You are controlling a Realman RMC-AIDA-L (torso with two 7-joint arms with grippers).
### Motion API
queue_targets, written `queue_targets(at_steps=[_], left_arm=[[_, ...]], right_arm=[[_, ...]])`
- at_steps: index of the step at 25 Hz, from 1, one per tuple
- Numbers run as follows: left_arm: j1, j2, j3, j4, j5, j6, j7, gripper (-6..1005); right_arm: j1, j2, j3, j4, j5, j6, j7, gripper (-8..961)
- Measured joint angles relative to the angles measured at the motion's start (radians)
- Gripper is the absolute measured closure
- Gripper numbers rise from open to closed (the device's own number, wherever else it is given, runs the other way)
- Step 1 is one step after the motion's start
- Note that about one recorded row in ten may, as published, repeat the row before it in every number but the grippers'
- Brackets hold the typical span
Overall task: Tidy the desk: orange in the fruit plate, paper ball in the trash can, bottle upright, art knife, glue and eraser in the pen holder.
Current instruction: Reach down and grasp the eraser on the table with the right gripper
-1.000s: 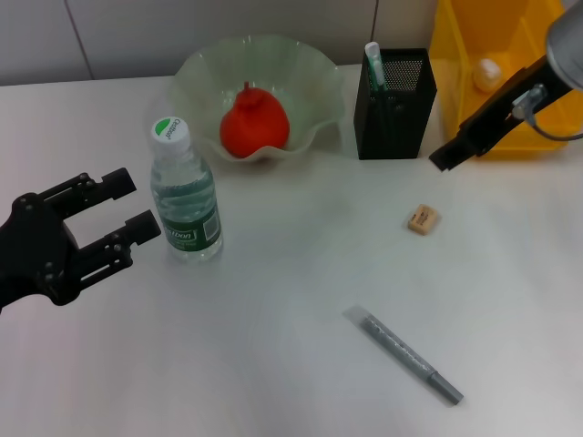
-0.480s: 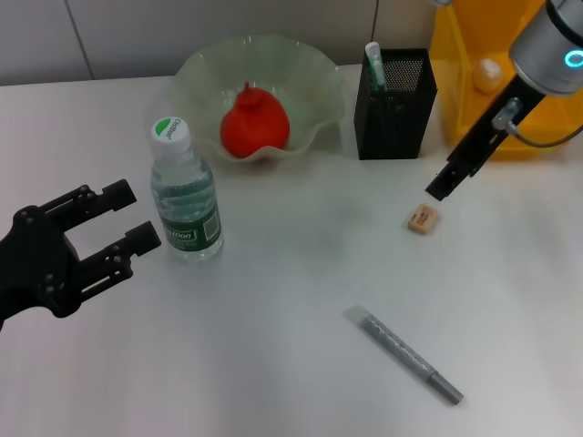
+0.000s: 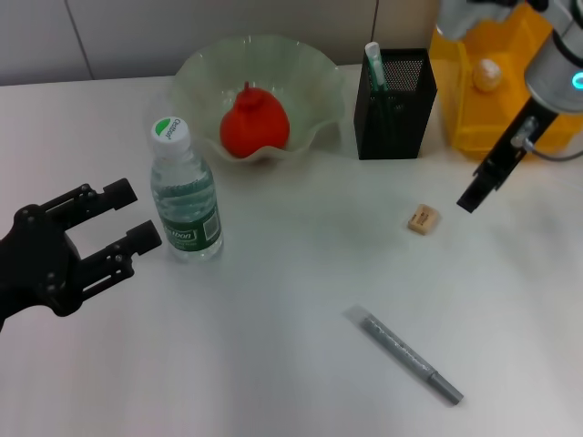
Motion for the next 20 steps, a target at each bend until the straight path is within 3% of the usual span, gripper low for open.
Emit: queue_targets(at_steps=[12,20], left_arm=[[-0.004,0.0,0.0,0.0,0.0,0.0,0.0,372],[0.001,0.0,0.0,0.0,0.0,0.0,0.0,372]], right_arm=[[0.009,0.053,-0.036,0.082,-0.05,0.172,-0.034,375],[0.021,0.074,-0.038,0.111,-0.047,0.203,-0.062,374]])
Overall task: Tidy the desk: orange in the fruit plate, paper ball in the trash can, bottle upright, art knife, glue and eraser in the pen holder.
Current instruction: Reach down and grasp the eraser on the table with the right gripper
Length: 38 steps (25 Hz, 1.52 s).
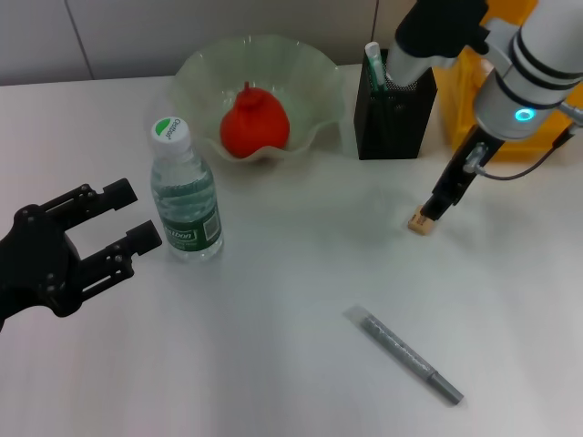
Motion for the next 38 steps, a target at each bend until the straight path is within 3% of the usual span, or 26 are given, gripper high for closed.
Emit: queue_targets(at_steps=[38], left_arm=[[0.005,0.0,-0.002,-0.012,0.0,0.0,0.009,372]], right_arm=[[-0.004,0.008,0.0,0.112,0.016,0.107,-0.011,375]])
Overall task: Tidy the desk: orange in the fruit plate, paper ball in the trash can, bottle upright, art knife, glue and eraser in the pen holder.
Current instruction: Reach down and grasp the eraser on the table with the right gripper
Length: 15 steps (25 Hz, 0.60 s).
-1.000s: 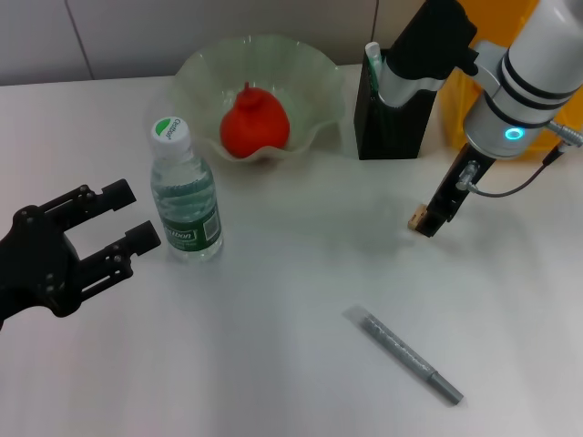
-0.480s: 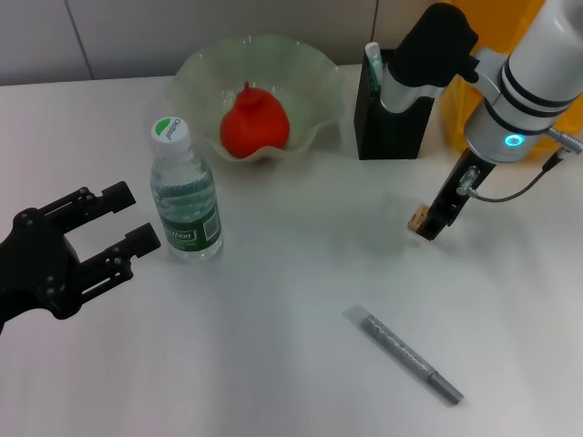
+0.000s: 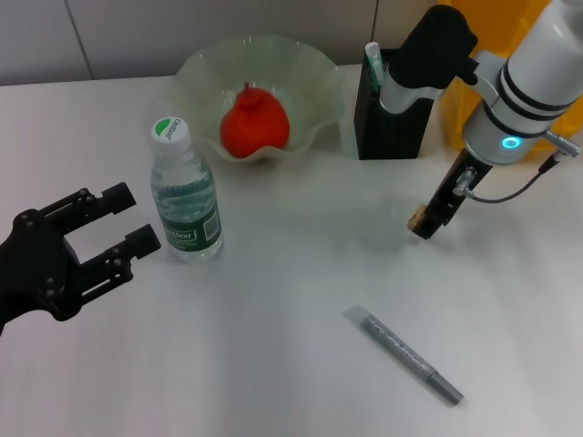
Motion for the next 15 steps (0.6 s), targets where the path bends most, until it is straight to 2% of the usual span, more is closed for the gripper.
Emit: queue_targets(at_steps=[15], left_arm=[[0.002,0.0,0.0,0.0,0.0,-0.002,0.0,371]], right_arm=[[-0.004,0.002,0.0,0.023,0.024,0.034,-0.01,378]])
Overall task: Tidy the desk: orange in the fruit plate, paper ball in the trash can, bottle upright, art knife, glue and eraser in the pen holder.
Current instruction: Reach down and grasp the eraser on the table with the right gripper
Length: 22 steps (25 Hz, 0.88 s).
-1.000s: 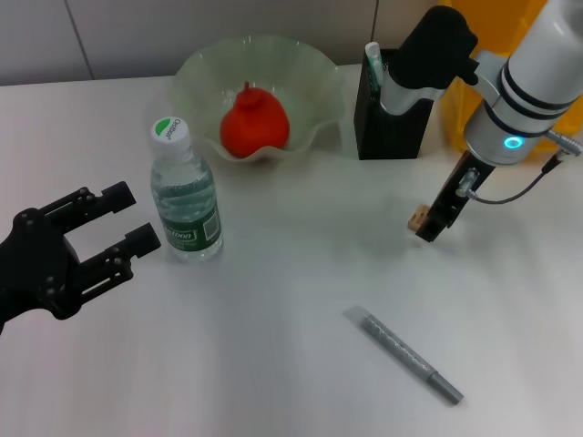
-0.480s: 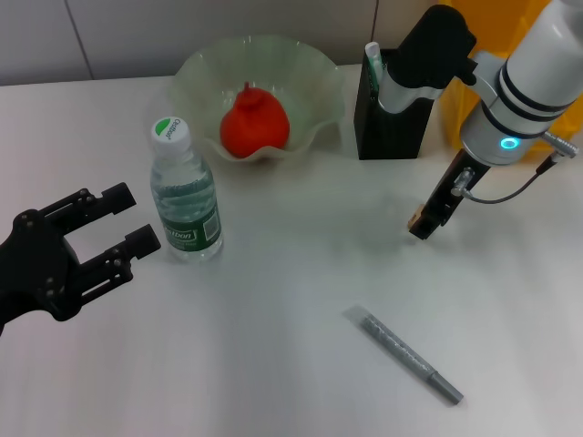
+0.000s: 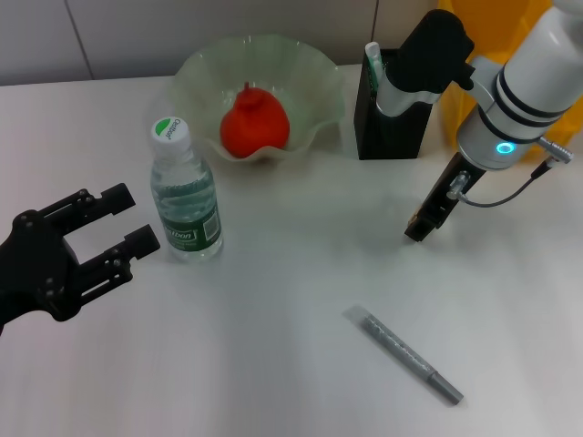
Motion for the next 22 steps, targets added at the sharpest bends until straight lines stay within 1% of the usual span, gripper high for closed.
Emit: queue_targets(at_steps=[22], left_arm=[[0.0,0.0,0.0,-0.003,0.0,-0.007,0.012,371]], right_arm=[[0.0,0.0,0.0,0.014,0.001,0.024,0.0,381]])
